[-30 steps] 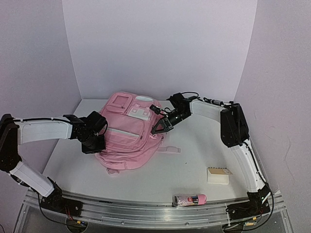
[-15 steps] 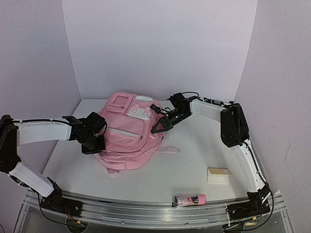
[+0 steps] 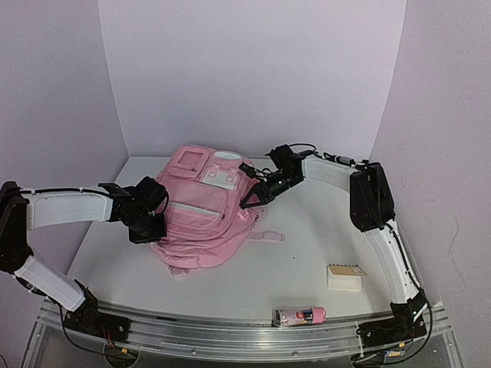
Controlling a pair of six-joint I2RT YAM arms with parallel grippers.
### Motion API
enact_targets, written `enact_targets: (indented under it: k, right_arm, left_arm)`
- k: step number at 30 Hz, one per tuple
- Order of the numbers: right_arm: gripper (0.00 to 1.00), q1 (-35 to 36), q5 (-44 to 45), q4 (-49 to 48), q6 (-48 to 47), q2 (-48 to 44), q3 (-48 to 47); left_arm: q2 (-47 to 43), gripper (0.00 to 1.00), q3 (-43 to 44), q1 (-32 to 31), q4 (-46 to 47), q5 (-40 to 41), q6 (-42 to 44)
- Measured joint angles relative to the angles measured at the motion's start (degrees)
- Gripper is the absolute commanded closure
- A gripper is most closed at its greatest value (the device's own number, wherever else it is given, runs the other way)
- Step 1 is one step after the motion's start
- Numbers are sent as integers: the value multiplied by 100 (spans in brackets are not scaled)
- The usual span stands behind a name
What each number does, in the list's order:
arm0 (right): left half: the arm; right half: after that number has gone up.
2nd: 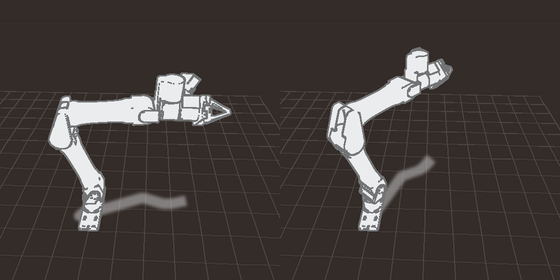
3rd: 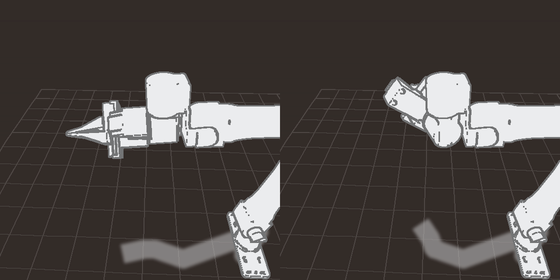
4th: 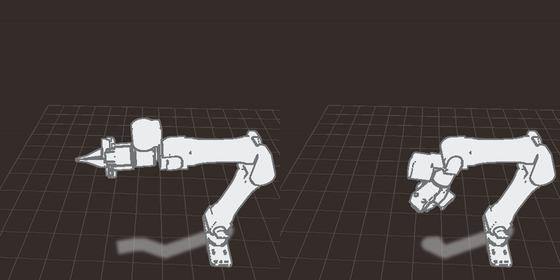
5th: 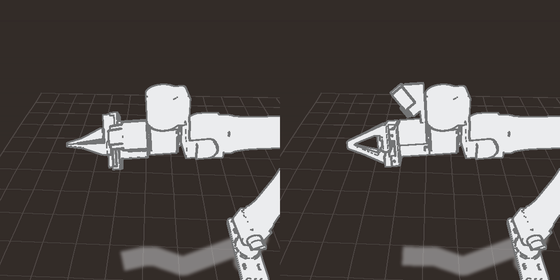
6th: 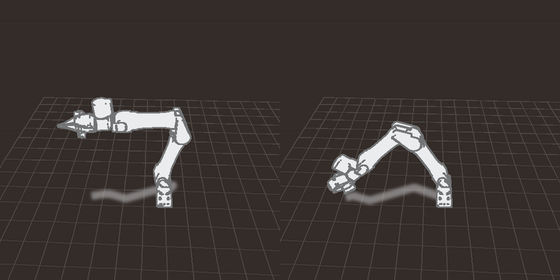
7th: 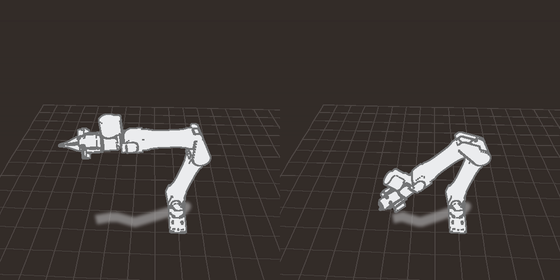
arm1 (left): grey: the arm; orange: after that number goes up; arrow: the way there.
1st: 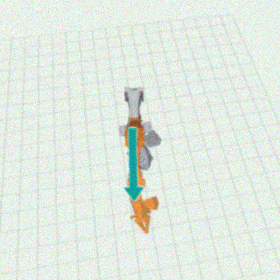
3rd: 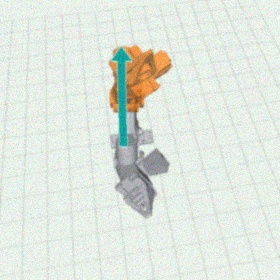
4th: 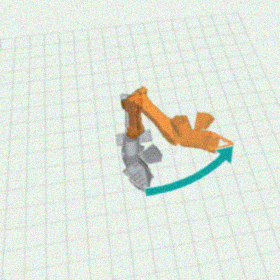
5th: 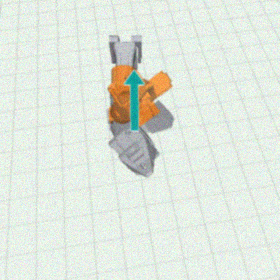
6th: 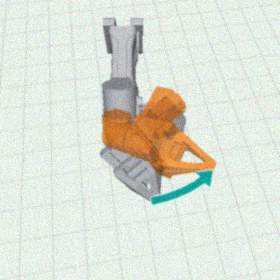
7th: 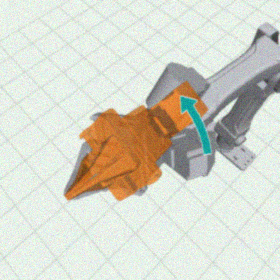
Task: Pack the student bag
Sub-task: Unzip the student bag at the center of the board.
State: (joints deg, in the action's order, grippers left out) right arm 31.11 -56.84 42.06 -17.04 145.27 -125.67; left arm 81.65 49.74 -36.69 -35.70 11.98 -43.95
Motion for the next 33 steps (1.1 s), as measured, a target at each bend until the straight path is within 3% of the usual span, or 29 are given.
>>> enact_targets:
  k: [4,10,23,33]
  right_arm:
    - [100,-8,175,5,52,-56,0]
    - [100,-8,509,36,2,-208,57]
    - [100,99,2028,-196,-1043,-1269,1214]
    - [100,234,2285,160,-896,-1376,1259]
  left_arm:
    - [0,100,-21,0,39,-22,9]
    - [-2,100,-42,0,104,-73,7]
    - [-2,100,-42,-13,171,-164,-105]
    - [-337,100,-255,0,597,-667,-221]
